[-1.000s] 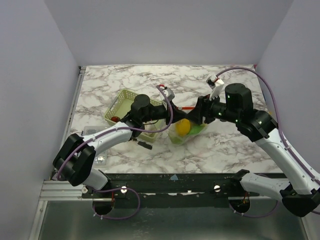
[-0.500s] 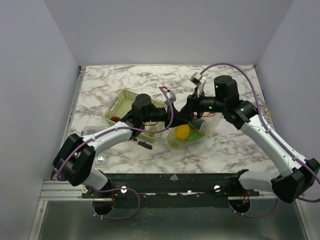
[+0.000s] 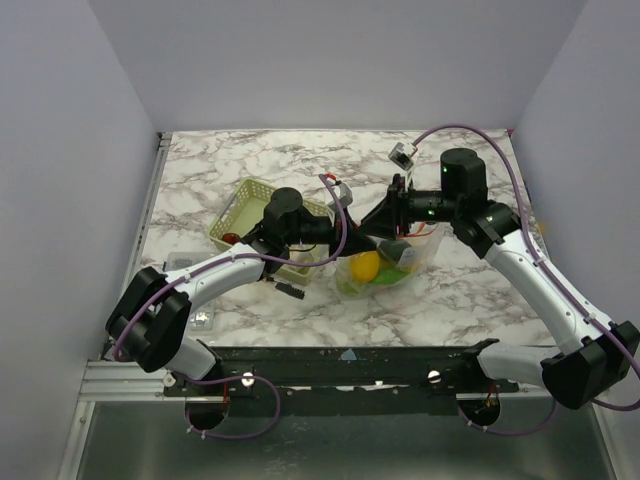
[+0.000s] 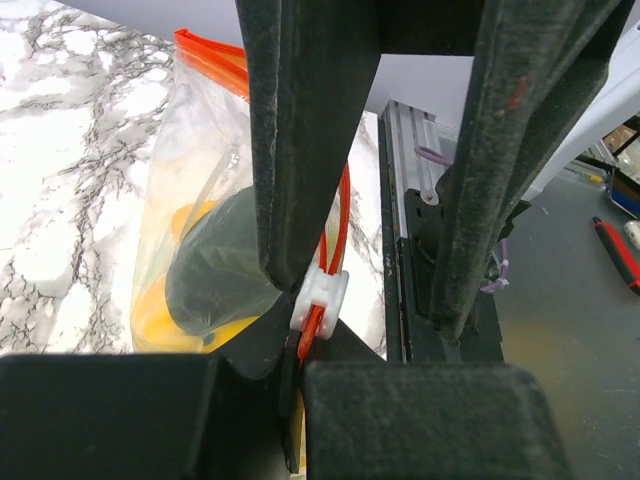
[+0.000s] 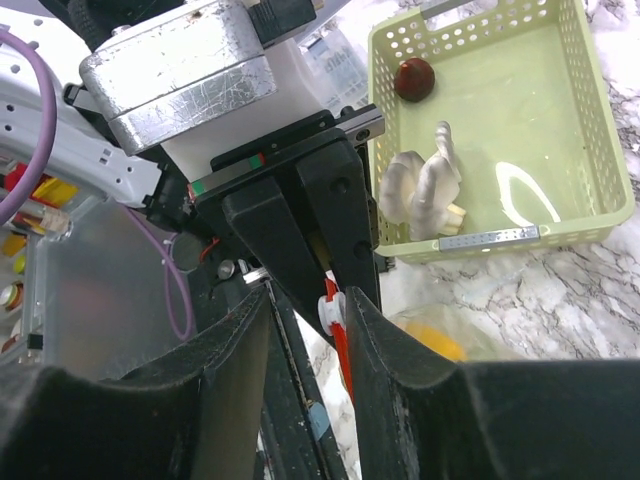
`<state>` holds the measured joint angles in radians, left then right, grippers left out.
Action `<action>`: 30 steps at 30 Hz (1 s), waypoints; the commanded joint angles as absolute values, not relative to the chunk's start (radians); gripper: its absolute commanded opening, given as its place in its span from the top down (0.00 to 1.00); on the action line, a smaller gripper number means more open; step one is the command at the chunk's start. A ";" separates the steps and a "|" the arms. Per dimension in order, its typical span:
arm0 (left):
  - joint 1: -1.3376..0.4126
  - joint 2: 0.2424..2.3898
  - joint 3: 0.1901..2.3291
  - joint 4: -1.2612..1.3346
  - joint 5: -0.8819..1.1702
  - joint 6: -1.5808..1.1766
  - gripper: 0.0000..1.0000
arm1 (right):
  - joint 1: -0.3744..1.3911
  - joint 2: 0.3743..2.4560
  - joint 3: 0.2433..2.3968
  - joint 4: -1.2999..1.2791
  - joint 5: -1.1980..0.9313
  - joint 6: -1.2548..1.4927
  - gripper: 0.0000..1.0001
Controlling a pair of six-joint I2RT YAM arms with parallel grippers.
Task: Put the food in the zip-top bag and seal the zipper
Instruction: Zip the zipper food storage bag at the center of the board.
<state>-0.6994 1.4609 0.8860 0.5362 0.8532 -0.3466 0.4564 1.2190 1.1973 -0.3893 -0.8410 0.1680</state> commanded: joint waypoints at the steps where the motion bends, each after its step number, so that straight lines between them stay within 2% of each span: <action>1: -0.695 1.447 0.887 0.596 0.902 -0.348 1.00 | 0.455 1.222 1.187 -0.364 -0.883 0.182 0.61; 4: -0.694 1.443 0.881 0.607 0.905 -0.350 1.00 | 0.455 1.225 1.172 -0.363 -0.866 0.180 0.68; 9: -0.694 1.441 0.881 0.610 0.915 -0.350 1.00 | 0.455 1.193 1.131 -0.332 -0.820 0.190 0.69; 11: -0.694 1.441 0.882 0.611 0.917 -0.350 1.00 | 0.455 1.183 1.124 -0.329 -0.809 0.191 0.77; 14: -0.694 1.443 0.881 0.615 0.922 -0.352 1.00 | 0.456 1.155 1.097 -0.298 -0.784 0.201 0.95; 16: -0.692 1.442 0.877 0.617 0.922 -0.351 1.00 | 0.455 1.141 1.085 -0.276 -0.766 0.209 0.99; 18: -0.692 1.442 0.876 0.616 0.923 -0.350 1.00 | 0.455 1.139 1.082 -0.268 -0.749 0.213 0.98; 20: -0.692 1.443 0.876 0.618 0.925 -0.353 1.00 | 0.455 1.142 1.086 -0.268 -0.756 0.210 0.87; 21: -0.692 1.445 0.876 0.620 0.926 -0.357 1.00 | 0.456 1.145 1.088 -0.266 -0.758 0.210 0.85; 26: -0.692 1.447 0.876 0.633 0.934 -0.365 1.00 | 0.455 1.165 1.099 -0.256 -0.774 0.224 0.84; 30: -0.692 1.452 0.876 0.635 0.942 -0.367 1.00 | 0.456 1.177 1.096 -0.239 -0.789 0.239 0.78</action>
